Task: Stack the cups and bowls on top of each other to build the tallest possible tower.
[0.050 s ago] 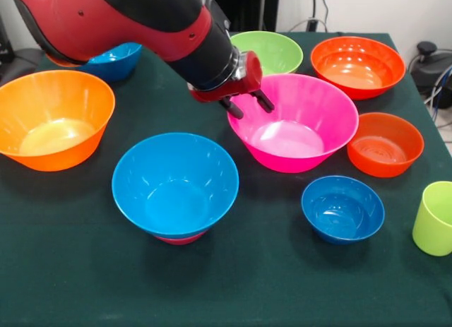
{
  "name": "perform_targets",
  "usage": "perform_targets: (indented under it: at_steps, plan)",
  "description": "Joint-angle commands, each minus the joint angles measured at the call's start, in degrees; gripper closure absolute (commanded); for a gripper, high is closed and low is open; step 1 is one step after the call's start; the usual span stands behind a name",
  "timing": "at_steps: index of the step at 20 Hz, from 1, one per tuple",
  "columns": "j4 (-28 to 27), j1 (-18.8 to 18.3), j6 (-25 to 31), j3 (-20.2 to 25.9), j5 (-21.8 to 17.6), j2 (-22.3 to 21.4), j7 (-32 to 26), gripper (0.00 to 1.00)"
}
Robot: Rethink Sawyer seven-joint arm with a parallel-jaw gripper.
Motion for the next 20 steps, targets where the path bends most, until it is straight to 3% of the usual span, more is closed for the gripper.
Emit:
perform_targets:
  at_steps: [1,20]
  plan:
    - [-3.32,1.30,1.79,-2.33,-0.13,-0.82,-5.45,0.00]
    - [-6.80,5.48,6.01,-8.61,-5.69,-3.56,-7.11,0.00]
